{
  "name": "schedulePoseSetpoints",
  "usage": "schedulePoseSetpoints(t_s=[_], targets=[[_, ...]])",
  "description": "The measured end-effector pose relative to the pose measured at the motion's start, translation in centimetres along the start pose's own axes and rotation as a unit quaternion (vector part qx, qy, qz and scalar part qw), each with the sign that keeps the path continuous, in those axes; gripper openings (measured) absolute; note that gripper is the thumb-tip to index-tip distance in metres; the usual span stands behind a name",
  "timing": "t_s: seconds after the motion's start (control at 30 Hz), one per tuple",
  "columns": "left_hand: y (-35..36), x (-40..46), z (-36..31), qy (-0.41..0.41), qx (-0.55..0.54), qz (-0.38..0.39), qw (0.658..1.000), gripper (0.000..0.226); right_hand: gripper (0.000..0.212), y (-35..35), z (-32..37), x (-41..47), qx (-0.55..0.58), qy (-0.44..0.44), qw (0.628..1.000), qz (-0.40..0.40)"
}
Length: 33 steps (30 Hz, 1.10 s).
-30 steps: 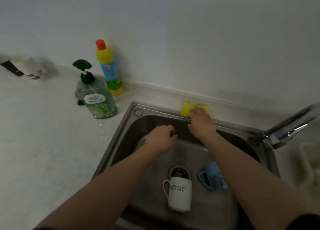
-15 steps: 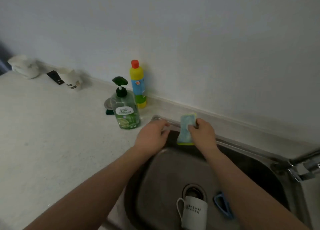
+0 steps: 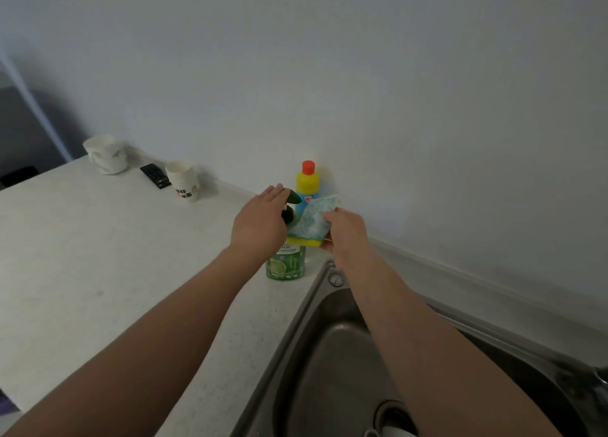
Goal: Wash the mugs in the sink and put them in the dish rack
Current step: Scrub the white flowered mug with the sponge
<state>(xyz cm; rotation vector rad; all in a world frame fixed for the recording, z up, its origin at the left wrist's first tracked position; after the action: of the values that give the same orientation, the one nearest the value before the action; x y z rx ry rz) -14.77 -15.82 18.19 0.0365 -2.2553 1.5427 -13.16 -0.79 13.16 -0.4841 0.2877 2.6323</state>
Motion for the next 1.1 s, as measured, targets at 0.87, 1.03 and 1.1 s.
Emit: schedulePoseSetpoints(t_s=[0.87, 1.03, 1.1], targets=[[24.6, -21.5, -8.1, -0.004, -0.082, 0.425, 0.901, 0.027, 0.017, -27.8, -18.8, -7.8, -0.127, 0.099, 0.973, -0.163], [33.6, -27.3, -10.6, 0.020, -0.021, 0.532, 0.846, 0.041, 0.018, -34.3, -24.1, -9.0, -0.148, 0.140, 0.961, -0.188], [36.0, -28.3, -11.5, 0.041, -0.015, 0.545, 0.837, 0.034, 0.022, -35.8, -25.5, -9.5, -0.148, 0.161, 0.958, -0.186]])
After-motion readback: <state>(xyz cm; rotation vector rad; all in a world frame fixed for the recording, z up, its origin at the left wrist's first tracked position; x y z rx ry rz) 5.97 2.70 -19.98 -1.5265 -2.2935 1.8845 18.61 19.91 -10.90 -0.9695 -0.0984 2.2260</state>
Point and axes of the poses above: each hand's wrist, its own x-axis towards the middle knuckle, its own y-axis out of the palm, z = x × y, the point moved 7 cm from there along x, towards the middle knuckle, and after that the axes turned 6 degrees about -z, right-handed, at the moved point
